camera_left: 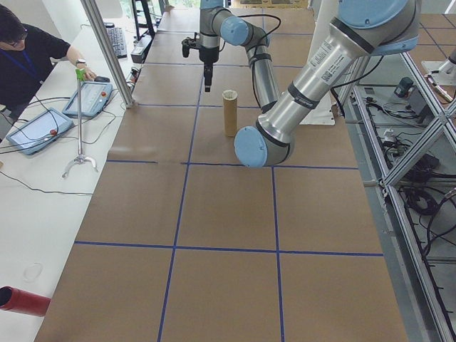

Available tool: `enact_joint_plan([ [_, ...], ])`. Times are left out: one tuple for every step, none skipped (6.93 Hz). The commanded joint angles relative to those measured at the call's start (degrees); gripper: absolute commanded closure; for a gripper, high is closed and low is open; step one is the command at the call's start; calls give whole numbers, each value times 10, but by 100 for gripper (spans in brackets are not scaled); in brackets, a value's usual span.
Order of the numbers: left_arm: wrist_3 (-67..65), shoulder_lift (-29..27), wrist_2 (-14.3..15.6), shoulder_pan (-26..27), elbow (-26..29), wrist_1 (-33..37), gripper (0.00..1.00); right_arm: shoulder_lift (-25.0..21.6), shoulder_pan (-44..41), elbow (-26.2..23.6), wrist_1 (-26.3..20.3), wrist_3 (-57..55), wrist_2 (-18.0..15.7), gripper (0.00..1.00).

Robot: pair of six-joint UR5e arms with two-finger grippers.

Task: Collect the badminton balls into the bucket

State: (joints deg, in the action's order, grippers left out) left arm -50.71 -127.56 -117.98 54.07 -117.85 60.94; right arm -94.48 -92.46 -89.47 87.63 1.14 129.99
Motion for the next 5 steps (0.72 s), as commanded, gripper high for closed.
enact_joint_plan([
  [161,122,-66,95,-5,93,0,0,0,0,0,0,0,0],
  [265,166,-77,153,-1,93,0,0,0,0,0,0,1,0],
  [358,215,-78,194,5,95,0,0,0,0,0,0,0,0],
  [446,244,-83,247,33,96,0,0,0,0,0,0,0,0],
  [529,270,-93,298,66,96,0,0,0,0,0,0,0,0],
])
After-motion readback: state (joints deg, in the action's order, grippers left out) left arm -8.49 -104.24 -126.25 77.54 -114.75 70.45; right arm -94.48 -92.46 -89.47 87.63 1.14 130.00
